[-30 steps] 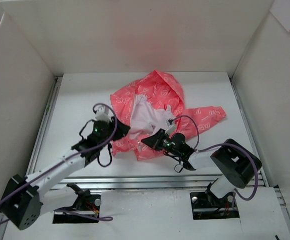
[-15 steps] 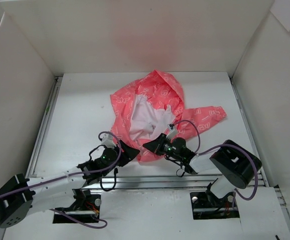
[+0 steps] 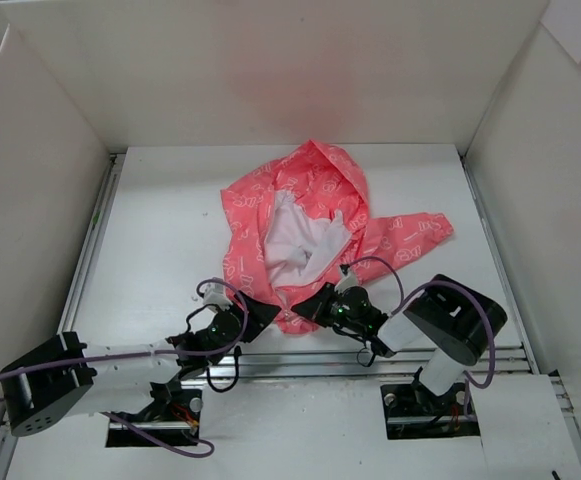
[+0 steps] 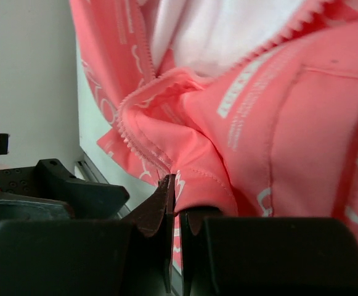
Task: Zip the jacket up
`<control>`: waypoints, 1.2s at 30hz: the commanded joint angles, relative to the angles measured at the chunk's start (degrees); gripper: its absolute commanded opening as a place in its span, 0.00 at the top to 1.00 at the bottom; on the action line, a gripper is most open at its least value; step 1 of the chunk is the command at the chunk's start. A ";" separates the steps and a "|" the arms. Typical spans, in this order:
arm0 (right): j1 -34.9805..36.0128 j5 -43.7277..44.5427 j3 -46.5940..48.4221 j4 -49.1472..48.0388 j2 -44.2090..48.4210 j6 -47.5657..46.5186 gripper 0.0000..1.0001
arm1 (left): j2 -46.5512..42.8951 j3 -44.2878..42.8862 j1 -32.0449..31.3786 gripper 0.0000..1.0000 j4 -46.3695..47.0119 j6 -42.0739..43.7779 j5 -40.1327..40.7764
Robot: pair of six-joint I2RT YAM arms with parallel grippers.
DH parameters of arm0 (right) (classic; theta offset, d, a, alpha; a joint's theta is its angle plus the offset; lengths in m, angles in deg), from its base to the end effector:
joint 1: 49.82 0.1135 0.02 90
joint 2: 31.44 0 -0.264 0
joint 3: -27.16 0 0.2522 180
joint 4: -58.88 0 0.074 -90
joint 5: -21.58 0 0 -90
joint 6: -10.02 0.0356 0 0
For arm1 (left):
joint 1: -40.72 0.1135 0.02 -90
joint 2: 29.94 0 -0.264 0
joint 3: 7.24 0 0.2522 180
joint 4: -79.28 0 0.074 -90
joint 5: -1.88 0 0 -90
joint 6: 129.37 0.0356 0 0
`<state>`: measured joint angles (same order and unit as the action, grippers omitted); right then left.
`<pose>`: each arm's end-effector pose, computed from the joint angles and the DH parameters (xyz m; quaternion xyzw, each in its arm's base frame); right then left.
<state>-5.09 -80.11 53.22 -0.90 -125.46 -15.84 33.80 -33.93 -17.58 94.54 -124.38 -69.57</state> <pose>0.1661 0.1747 0.1276 0.0610 0.7523 0.5747 0.3163 0.1171 -0.1681 0.1583 -0.2767 0.7742 -0.4833 0.3008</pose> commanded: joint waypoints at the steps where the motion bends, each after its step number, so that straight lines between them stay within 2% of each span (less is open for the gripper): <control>1: 0.53 2.01 -1.04 -22.61 -1.08 0.90 1.00 | 0.68 1.32 -0.50 0.51 8.08 -4.37 2.46; 5: 0.88 1.75 -2.18 -24.45 -4.75 4.50 1.00 | -1.51 2.29 -1.19 0.53 3.52 -5.43 1.23; 8: 1.93 3.85 -3.42 -25.08 -6.09 7.40 1.00 | -3.54 2.38 -2.42 0.53 -3.69 -7.80 2.54; 13: 4.05 5.79 -3.59 -24.99 -4.86 8.11 1.00 | -3.80 4.75 -2.43 0.54 -1.24 -8.50 3.69; 19: 3.96 4.57 -2.80 -24.90 -5.74 6.79 1.00 | -2.23 3.44 -3.04 0.58 -4.32 -10.52 2.46; 31: 4.05 1.31 -2.45 -24.72 -5.03 5.82 1.00 | 6.56 0.89 -3.04 0.60 4.64 -7.28 3.16; 36: 4.05 0.26 -1.92 -24.81 -5.74 5.91 1.00 | 8.67 -0.87 -2.52 0.69 4.65 -6.66 3.43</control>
<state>-1.77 -77.81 50.46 -6.29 -130.99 -8.21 41.78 -31.79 -20.34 96.29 -131.94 -68.11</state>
